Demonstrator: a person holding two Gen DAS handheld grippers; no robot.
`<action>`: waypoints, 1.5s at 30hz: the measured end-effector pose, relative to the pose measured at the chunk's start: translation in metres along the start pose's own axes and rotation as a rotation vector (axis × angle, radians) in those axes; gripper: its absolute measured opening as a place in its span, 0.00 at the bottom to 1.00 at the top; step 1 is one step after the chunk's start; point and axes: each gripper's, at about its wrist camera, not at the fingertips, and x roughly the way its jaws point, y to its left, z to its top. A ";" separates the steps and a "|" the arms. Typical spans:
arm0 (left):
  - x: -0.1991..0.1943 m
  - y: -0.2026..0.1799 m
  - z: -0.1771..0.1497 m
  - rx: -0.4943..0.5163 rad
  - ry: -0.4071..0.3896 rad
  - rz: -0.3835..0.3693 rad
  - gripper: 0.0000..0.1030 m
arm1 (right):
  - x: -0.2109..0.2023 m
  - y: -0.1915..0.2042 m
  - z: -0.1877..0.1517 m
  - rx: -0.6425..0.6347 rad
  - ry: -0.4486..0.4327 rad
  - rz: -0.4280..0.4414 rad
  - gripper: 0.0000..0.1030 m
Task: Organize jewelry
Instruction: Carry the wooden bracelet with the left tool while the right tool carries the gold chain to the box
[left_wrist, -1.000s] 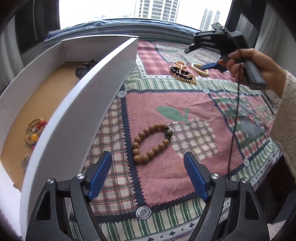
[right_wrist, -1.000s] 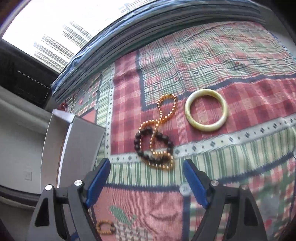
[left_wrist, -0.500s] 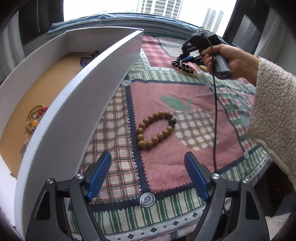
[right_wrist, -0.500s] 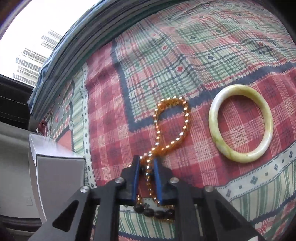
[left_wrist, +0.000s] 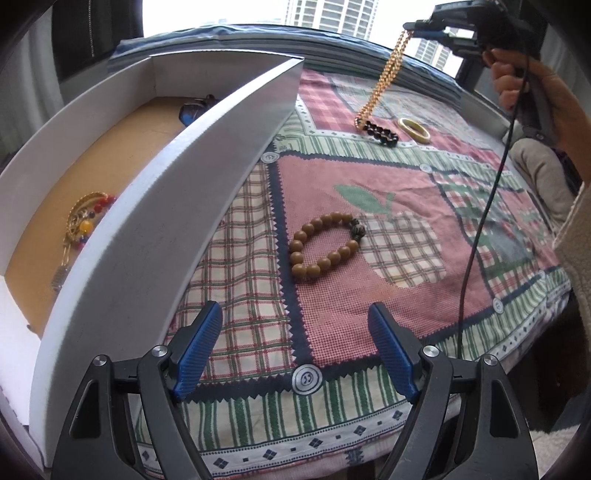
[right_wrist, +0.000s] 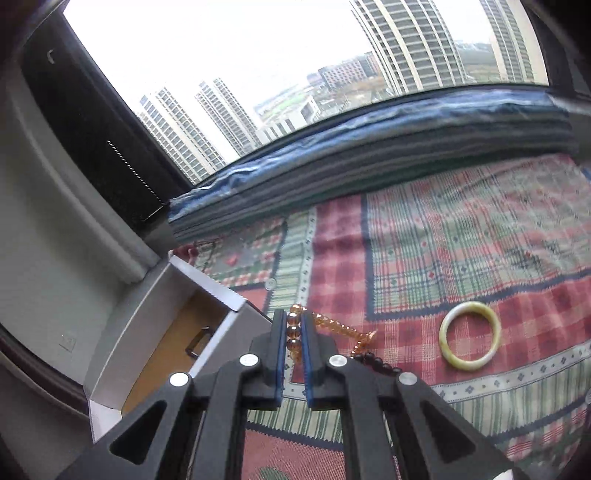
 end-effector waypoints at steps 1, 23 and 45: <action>-0.001 0.000 -0.001 -0.003 0.002 0.002 0.80 | -0.011 0.009 0.002 -0.028 -0.007 0.008 0.08; 0.011 -0.039 0.036 0.166 -0.020 -0.080 0.80 | -0.165 0.070 -0.131 -0.180 -0.048 0.134 0.08; 0.043 -0.037 0.071 -0.052 0.078 -0.227 0.11 | -0.210 0.032 -0.172 -0.106 -0.117 0.116 0.08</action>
